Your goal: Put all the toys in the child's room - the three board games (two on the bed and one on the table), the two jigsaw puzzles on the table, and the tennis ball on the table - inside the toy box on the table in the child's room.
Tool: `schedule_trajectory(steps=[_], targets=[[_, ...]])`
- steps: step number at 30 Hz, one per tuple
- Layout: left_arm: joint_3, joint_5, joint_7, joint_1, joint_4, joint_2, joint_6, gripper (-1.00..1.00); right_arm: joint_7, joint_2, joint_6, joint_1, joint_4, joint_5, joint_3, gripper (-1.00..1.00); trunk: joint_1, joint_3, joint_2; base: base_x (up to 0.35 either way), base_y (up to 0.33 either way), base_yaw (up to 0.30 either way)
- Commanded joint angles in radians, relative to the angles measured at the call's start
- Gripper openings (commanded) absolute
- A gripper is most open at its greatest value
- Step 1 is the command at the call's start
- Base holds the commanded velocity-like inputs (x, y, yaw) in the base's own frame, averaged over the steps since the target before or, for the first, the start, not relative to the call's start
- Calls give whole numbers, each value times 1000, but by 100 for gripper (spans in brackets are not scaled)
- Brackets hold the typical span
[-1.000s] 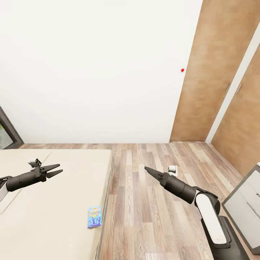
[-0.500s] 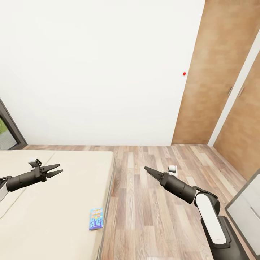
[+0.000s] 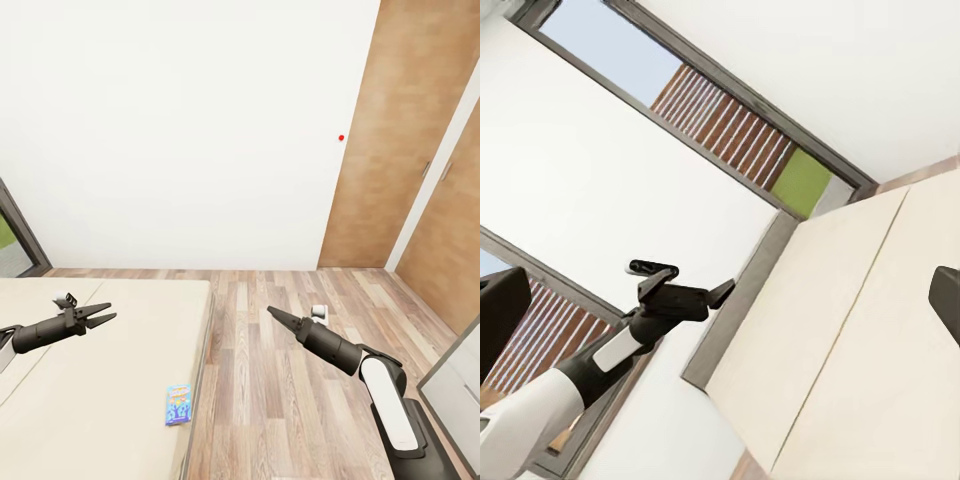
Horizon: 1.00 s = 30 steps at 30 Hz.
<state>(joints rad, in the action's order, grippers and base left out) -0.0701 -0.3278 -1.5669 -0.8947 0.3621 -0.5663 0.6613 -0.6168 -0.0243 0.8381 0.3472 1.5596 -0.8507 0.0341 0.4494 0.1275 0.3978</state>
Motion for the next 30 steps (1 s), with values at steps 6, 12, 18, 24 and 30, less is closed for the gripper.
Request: schedule_trajectory(steps=[6, 12, 18, 24, 30], targets=[[0, 1, -4, -1, 0, 1, 11, 100, 0, 0, 0, 1, -5, 0, 1, 100, 1, 2, 2, 0, 0, 0], [0, 1, -4, -1, 0, 2, 11, 100, 1, 1, -2, 1, -7, -1, 1, 100, 1, 2, 2, 0, 0, 0], [0, 1, -4, -1, 0, 2, 11, 100, -4, -2, -1, 1, -7, -4, 1, 100, 1, 2, 2, 0, 0, 0], [0, 1, -4, -1, 0, 2, 11, 100, -1, -5, -2, 1, -6, -5, 1, 100, 1, 2, 2, 0, 0, 0], [0, 1, -4, -1, 0, 2, 11, 100, 1, -7, -1, 1, -6, -6, 2, 100, 1, 2, 2, 0, 0, 0]])
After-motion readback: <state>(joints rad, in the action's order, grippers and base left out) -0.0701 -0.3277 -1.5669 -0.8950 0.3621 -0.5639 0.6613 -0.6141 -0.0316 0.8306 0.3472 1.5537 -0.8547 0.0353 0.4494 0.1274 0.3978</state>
